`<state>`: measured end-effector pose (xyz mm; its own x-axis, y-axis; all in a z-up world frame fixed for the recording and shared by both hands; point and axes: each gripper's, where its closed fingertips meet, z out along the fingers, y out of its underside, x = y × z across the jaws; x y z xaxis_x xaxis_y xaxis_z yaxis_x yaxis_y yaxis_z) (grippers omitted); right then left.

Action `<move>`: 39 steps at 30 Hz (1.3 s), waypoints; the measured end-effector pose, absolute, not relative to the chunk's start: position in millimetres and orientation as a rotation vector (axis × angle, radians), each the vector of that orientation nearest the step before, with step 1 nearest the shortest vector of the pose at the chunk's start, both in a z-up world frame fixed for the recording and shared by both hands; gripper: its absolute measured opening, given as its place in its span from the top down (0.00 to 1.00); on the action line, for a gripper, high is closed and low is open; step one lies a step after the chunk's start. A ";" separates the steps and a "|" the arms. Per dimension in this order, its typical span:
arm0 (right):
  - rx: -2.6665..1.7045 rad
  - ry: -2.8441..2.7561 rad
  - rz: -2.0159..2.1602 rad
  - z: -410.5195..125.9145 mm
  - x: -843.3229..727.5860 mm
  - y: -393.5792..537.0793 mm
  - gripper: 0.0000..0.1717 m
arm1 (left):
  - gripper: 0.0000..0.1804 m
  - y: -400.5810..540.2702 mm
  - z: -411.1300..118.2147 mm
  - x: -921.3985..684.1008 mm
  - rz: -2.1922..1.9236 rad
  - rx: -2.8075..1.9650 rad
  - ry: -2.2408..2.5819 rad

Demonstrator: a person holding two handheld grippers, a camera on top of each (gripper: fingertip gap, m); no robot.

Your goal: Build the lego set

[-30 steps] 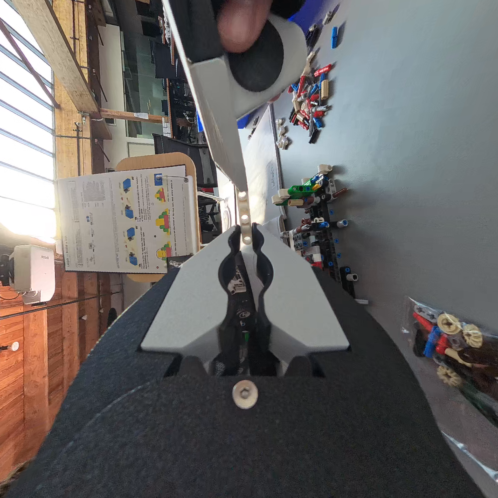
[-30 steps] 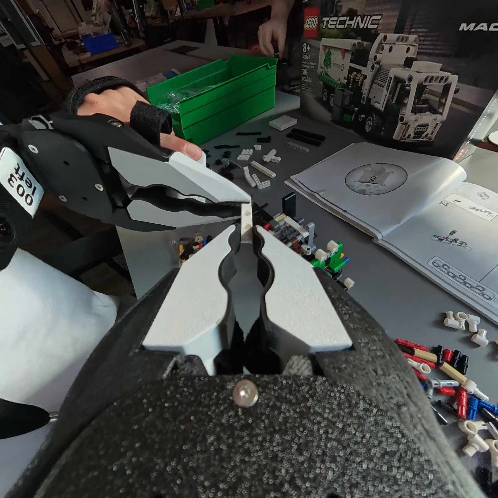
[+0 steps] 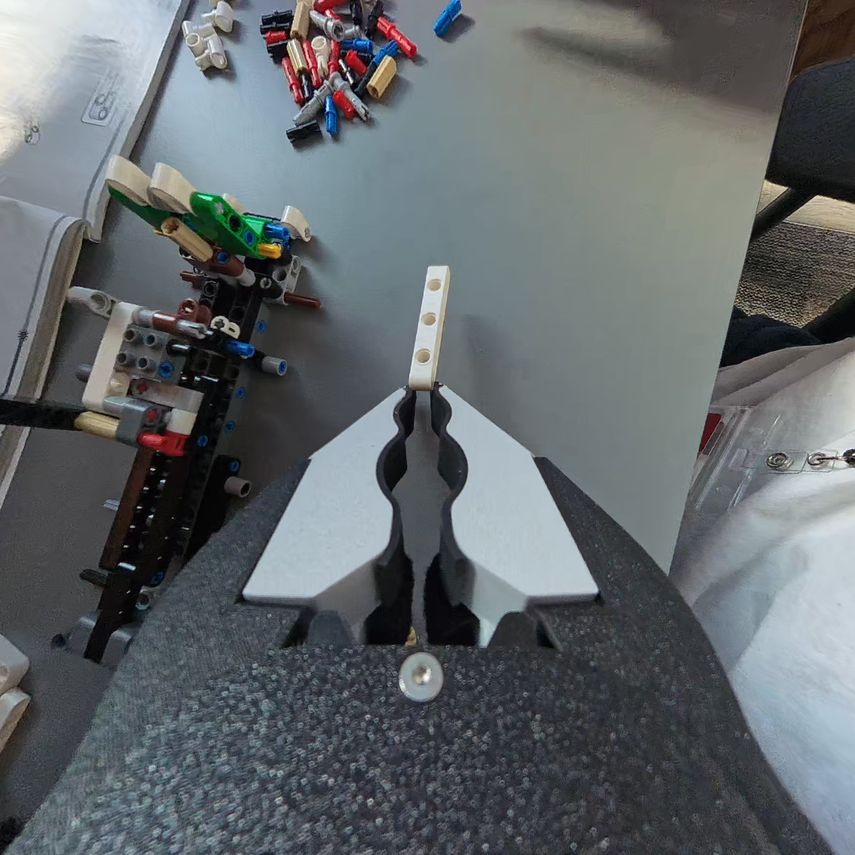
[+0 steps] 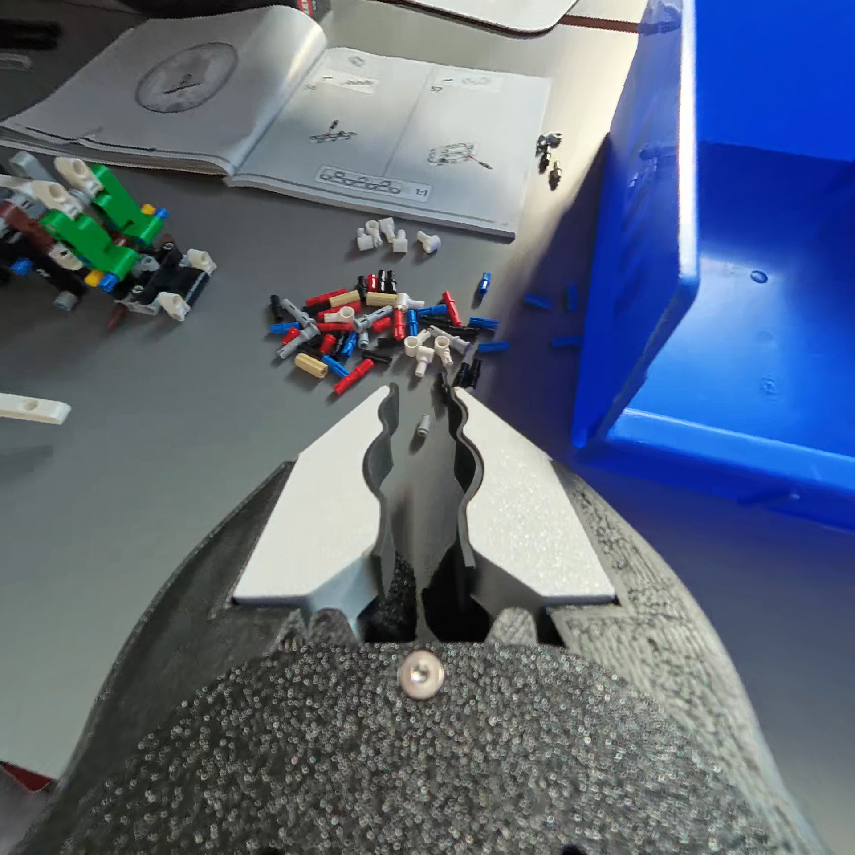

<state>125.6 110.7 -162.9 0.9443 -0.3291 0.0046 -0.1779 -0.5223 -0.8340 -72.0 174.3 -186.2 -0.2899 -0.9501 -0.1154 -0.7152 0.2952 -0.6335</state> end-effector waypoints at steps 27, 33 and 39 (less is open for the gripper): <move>-2.267 0.496 -0.278 -187.9 155.6 124.5 0.94 | 0.98 172.8 -184.9 -70.1 -0.743 -1.441 2.261; -2.262 0.483 -0.296 -186.2 155.3 124.0 0.94 | 0.98 175.1 -183.6 -68.7 -0.745 -1.453 2.256; -2.255 0.410 -0.363 -175.9 147.9 120.7 1.00 | 0.98 180.7 -188.7 -65.7 -0.719 -1.510 2.224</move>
<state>147.9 120.7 -175.9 0.9064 -0.4032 0.1263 -0.1741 -0.6288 -0.7578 -65.7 180.7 -188.7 -0.3658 -0.9307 -0.0091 -0.7491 0.3001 -0.5906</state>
